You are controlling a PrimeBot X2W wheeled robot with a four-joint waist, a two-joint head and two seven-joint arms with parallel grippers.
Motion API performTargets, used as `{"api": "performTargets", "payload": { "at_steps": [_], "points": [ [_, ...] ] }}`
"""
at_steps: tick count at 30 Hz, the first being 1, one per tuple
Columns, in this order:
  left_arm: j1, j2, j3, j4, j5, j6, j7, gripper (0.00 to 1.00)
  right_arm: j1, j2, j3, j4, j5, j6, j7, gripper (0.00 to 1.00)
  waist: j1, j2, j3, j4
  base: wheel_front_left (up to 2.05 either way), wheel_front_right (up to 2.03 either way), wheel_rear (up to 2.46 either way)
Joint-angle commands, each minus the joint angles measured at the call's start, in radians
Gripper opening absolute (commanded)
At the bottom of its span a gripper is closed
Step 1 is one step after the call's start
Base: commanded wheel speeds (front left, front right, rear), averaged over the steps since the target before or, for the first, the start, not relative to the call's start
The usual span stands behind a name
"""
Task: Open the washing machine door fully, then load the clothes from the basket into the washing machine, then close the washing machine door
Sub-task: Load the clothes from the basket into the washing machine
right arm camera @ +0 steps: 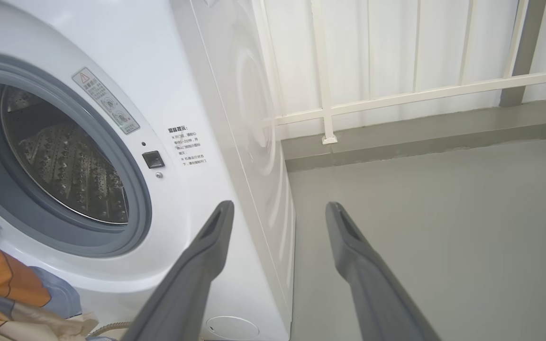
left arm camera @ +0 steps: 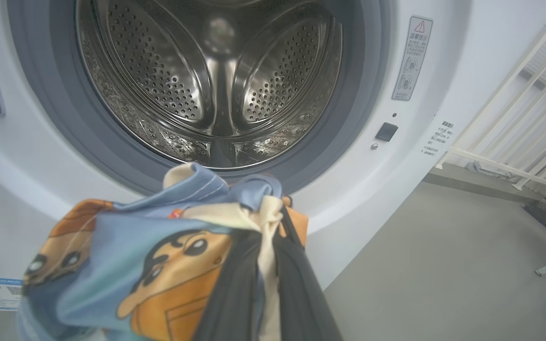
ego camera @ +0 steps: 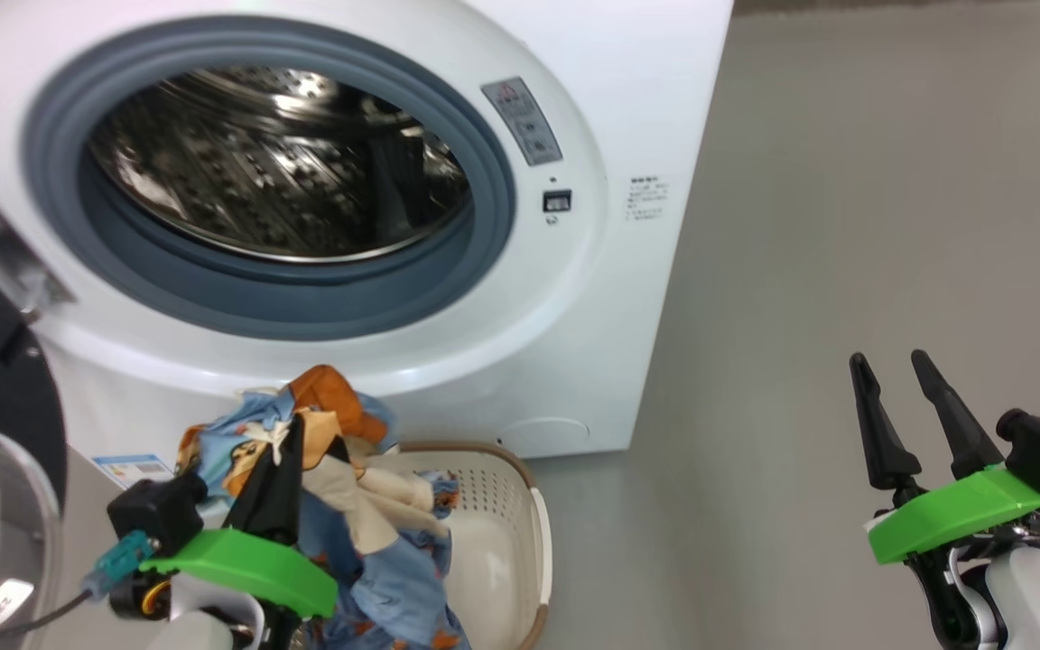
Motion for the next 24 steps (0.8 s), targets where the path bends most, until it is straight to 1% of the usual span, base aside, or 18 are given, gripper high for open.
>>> {"api": "performTargets", "payload": {
  "at_steps": [1, 6, 10, 17, 24],
  "points": [
    [0.006, 0.037, 0.043, -0.054, 0.027, 0.019, -0.013, 0.0, 0.012, -0.022, 0.02, -0.019, 0.018, 0.005, -0.008, 1.0, 0.0001, 0.0, -0.066, 0.047, 0.0, 0.0, 0.0],
    [0.047, 0.074, 0.039, -0.146, 0.091, 0.085, -0.012, 0.0, 0.025, -0.031, 0.019, -0.022, 0.022, 0.005, -0.008, 1.0, 0.0001, 0.0, -0.086, 0.052, 0.0, 0.0, 0.0],
    [0.069, 0.09, 0.041, -0.212, 0.1, 0.117, 0.006, 0.0, 0.028, -0.034, 0.02, -0.026, 0.023, 0.005, -0.008, 1.0, 0.0001, 0.0, -0.086, 0.051, 0.0, 0.0, 0.0],
    [0.072, 0.106, 0.045, -0.276, 0.102, 0.143, 0.027, 0.0, 0.018, -0.034, 0.023, -0.03, 0.021, 0.005, -0.008, 1.0, 0.0001, 0.0, -0.061, 0.042, 0.0, 0.0, 0.0],
    [0.045, 0.111, 0.043, -0.288, 0.107, 0.149, 0.037, 0.0, 0.008, -0.037, 0.029, -0.03, 0.017, 0.005, -0.008, 1.0, 0.0001, 0.0, -0.043, 0.031, 0.0, 0.0, 0.0]
  ]
}}
